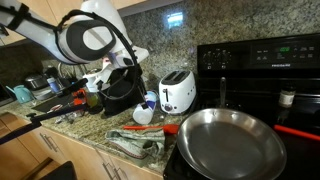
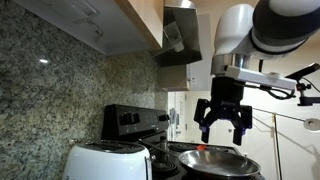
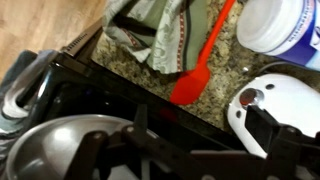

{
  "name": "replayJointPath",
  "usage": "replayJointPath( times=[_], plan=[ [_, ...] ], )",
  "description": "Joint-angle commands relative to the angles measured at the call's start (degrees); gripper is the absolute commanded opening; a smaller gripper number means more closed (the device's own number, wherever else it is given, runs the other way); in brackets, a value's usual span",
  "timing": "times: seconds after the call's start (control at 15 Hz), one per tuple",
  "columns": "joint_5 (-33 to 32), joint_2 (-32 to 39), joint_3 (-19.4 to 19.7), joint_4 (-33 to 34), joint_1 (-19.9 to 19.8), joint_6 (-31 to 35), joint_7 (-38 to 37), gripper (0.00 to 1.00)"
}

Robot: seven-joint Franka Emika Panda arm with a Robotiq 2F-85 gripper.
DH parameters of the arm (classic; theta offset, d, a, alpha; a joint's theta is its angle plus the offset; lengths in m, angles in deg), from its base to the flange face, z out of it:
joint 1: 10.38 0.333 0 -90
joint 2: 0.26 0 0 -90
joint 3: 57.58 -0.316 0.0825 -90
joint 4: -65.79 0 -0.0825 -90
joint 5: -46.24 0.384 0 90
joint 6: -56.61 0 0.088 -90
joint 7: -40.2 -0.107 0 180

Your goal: Change the position of the object across the orange thing near the toaster

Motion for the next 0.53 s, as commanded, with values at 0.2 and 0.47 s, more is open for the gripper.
replayJointPath(
  times=[0.2, 0.47],
  plan=[
    [-0.16, 0.68, 2.94, 0.25, 2.77, -0.41, -0.15, 1.00],
    [5.28, -0.93, 2.01, -0.86, 4.78, 4.50, 3.27, 1.00]
  ],
)
